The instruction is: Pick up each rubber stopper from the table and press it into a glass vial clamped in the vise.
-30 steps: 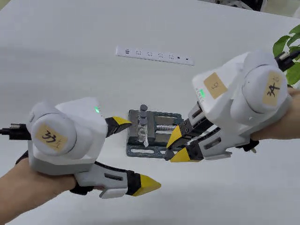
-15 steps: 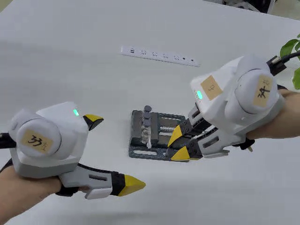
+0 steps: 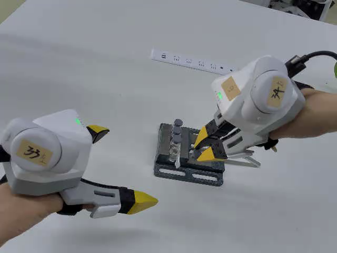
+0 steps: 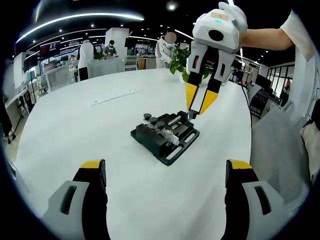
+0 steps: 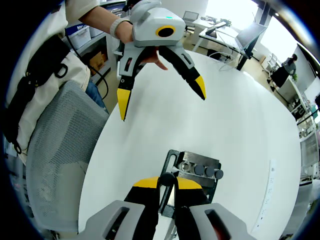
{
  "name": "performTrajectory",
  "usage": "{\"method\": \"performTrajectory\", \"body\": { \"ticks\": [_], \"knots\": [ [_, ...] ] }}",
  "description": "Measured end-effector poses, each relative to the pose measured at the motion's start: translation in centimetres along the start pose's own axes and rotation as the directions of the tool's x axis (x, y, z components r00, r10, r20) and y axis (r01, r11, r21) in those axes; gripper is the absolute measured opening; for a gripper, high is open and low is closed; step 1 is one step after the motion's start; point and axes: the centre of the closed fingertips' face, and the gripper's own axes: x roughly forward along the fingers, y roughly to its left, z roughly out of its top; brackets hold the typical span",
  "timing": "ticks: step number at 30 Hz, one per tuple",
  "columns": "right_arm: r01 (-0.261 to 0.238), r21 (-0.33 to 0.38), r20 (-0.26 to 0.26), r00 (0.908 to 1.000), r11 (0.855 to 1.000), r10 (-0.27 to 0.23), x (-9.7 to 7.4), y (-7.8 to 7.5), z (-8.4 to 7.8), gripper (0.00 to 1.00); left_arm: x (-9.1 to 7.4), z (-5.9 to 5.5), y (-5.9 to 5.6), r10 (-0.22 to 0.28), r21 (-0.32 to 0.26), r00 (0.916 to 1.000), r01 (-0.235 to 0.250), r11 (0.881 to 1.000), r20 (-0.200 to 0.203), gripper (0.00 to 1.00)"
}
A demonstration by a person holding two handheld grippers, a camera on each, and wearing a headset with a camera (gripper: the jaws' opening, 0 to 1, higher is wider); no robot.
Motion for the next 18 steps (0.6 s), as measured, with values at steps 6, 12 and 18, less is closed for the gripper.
{"method": "performTrajectory", "body": {
  "ticks": [6,12,18],
  "knots": [
    [-0.004,-0.035,-0.027,0.9996,0.999,0.003,1.1,-1.2,-0.1,0.06,-0.1,-0.2,0.3,0.010,-0.018,0.9999,-0.010,1.000,0.002,0.99],
    [-0.016,-0.057,-0.049,0.9987,0.998,0.013,2.1,-2.2,-0.1,0.05,-0.3,-0.3,0.5,0.024,-0.032,0.9997,-0.023,0.999,0.004,0.99],
    [-0.029,-0.063,-0.065,0.9976,0.998,0.025,3.2,-2.8,0.1,0.05,-0.7,-0.7,1.0,0.035,-0.045,0.9994,-0.035,0.998,0.002,0.99]
  ]
}}
